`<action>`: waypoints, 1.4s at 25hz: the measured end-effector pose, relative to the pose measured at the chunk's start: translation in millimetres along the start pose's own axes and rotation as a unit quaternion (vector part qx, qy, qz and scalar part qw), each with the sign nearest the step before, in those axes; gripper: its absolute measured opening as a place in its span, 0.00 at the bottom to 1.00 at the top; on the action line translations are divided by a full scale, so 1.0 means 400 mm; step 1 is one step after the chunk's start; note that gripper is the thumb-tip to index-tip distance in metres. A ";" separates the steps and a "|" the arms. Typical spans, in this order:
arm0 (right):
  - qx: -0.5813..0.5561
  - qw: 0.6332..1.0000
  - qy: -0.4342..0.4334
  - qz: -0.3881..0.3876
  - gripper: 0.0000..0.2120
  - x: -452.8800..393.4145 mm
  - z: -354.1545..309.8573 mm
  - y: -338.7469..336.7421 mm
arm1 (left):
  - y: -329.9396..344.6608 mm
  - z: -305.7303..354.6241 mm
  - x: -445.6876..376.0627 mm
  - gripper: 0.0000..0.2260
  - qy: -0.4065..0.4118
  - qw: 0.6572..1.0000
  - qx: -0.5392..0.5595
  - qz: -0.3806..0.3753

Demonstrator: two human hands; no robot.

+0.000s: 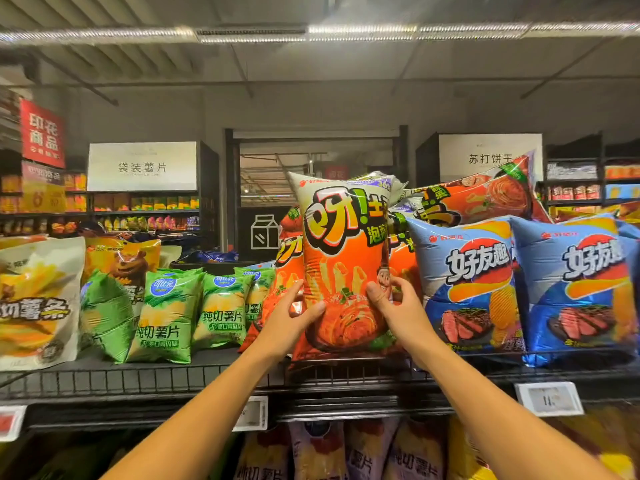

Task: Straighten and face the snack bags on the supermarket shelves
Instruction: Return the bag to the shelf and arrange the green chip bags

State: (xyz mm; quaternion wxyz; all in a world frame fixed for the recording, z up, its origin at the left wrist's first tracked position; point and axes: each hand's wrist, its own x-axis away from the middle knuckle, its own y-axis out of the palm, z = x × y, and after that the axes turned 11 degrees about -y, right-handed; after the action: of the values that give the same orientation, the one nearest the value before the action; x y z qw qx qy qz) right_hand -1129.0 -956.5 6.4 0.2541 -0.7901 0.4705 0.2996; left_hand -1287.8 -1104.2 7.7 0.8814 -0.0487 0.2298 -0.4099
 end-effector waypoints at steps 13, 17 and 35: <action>0.004 0.997 0.032 -0.071 0.53 -0.008 0.021 -0.018 | -0.024 -0.039 -0.011 0.38 -0.062 0.996 0.005 -0.062; -0.012 0.996 0.028 -0.087 0.53 -0.001 0.008 -0.031 | -0.019 -0.031 -0.006 0.39 -0.072 0.996 -0.007 -0.044; -0.007 0.960 -0.265 -0.091 0.29 0.047 -0.201 0.329 | -0.475 -0.050 0.161 0.15 -0.032 0.975 0.021 0.218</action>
State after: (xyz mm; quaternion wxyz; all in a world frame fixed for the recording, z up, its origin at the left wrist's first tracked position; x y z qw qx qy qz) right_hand -1221.1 -1079.0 33.0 0.3903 -0.7236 0.3104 0.4773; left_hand -1393.7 -1275.5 18.6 0.9573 0.0078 0.1977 -0.2109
